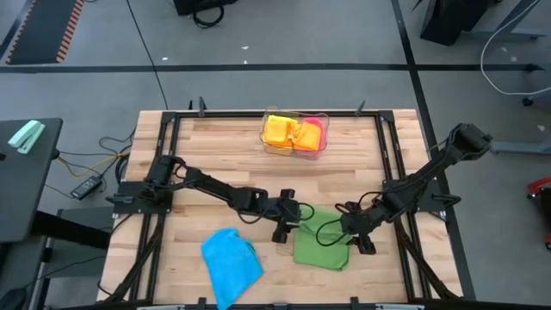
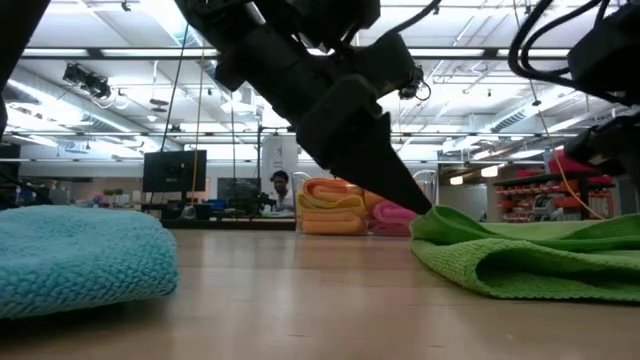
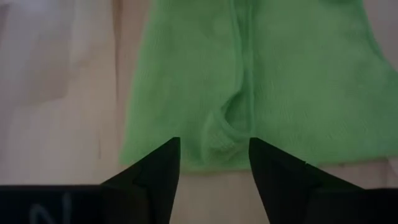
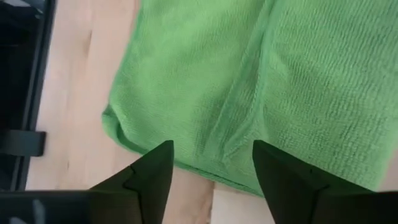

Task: Fold microfiber towels
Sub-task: Fold the green microfiber cloth

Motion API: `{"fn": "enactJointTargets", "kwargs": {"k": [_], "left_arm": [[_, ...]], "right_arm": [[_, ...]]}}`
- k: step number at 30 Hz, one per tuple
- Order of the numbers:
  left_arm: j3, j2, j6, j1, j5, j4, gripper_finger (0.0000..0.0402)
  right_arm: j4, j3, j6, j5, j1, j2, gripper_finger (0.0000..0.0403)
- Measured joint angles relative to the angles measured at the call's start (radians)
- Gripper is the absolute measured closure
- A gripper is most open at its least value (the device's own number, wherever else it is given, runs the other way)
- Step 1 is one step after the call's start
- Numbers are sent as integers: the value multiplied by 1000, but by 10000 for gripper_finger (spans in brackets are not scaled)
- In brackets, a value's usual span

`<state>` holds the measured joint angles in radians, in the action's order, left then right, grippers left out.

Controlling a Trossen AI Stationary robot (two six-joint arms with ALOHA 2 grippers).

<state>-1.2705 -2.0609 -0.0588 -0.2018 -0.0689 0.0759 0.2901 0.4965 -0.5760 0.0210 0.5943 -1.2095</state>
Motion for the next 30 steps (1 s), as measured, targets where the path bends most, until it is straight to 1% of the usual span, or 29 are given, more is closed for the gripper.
{"fn": "enactJointTargets", "kwargs": {"k": [3, 6, 8, 15, 19, 21, 25, 30], "left_arm": [[0, 0, -28, -4, 2, 6, 204], [0, 2, -31, -4, 3, 13, 212], [0, 2, -31, -4, 2, 13, 217], [0, 2, -6, -5, 2, 3, 235], [0, 2, 10, -6, 2, -5, 243], [0, 12, 14, -5, 2, -43, 247], [1, 59, 22, -5, 2, -106, 255], [1, 74, 25, -5, 2, -80, 264]], "right_arm": [[7, 0, 6, -52, 7, 16, 169], [4, 0, 58, -181, 23, 17, 170], [2, 0, 102, -238, 30, 14, 171], [3, 0, 137, -247, 33, 14, 170], [-1, 0, 84, -256, 33, 14, 172], [-8, 0, 77, -259, 27, 14, 173], [-9, 0, 12, -309, 24, 14, 173], [19, 0, -23, -308, 23, 14, 173]]}}
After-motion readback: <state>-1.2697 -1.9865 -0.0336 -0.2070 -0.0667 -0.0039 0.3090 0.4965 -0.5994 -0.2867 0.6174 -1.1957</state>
